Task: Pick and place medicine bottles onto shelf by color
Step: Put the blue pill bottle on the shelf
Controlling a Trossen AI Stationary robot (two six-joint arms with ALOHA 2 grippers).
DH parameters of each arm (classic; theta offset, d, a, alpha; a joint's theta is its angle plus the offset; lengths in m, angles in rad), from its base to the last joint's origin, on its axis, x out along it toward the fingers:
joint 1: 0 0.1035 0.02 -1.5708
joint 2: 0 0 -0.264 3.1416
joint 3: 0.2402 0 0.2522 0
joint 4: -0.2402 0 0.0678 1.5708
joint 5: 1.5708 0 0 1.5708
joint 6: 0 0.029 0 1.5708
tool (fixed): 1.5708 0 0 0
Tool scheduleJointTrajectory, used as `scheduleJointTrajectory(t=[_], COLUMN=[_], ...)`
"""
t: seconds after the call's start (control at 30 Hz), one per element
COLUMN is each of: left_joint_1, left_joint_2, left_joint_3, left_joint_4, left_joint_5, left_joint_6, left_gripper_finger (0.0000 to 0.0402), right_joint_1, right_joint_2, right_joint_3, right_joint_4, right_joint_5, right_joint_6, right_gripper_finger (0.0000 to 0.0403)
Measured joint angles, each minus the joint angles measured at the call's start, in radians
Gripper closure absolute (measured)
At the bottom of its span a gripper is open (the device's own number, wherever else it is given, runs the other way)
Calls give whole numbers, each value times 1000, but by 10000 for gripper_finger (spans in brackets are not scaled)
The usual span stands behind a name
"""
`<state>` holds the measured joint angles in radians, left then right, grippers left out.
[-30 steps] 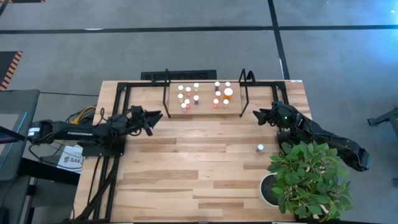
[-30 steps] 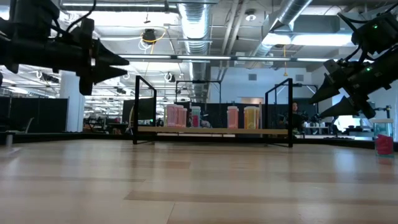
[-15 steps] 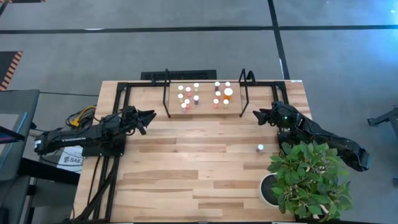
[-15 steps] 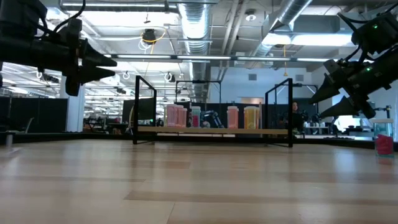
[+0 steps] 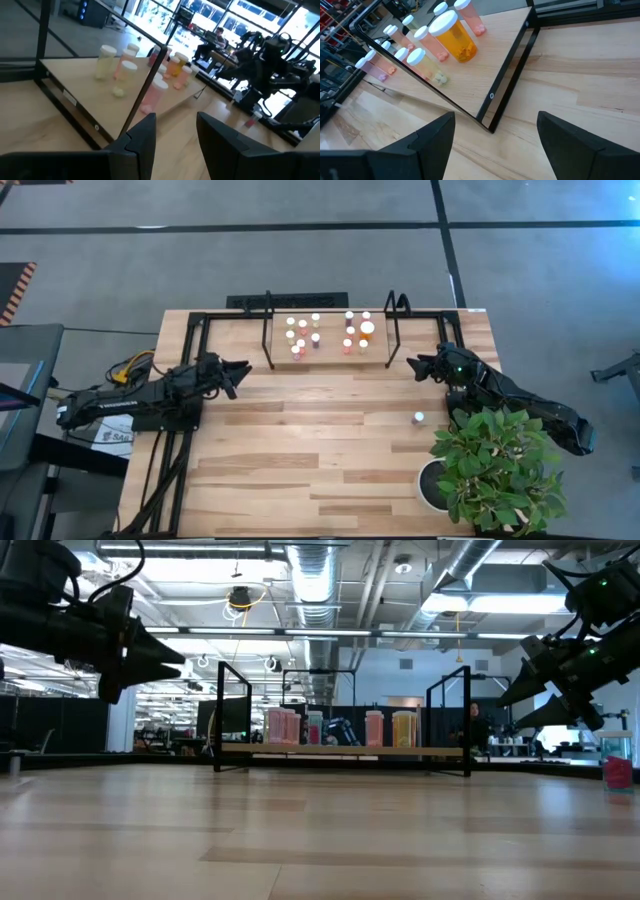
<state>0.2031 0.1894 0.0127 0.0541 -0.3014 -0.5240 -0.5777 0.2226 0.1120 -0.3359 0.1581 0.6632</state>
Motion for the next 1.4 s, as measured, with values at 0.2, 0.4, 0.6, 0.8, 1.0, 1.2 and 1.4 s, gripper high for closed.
scheduleJointTrajectory(t=[0.2,0.4,0.6,0.8,1.0,1.2,1.4], left_joint_1=[0,0,0,0,0,0,0], left_joint_2=[0,0,0,0,0,0,0], left_joint_3=[3,4,5,6,6,6,7], left_joint_4=[-9,-12,-15,-16,-16,-16,-17], left_joint_5=[1,1,1,0,0,0,-1], left_joint_6=[0,0,0,0,0,0,0], left_gripper_finger=[274,274,274,274,274,274,274], right_joint_1=[0,0,11,14,15,15,15], right_joint_2=[0,0,0,-2,-2,1,41], right_joint_3=[0,-2,-5,-3,-2,38,221], right_joint_4=[0,17,149,431,556,394,20], right_joint_5=[0,0,-34,-33,-34,-86,-84], right_joint_6=[0,0,78,325,379,396,411], right_gripper_finger=[97,97,97,97,97,97,97])
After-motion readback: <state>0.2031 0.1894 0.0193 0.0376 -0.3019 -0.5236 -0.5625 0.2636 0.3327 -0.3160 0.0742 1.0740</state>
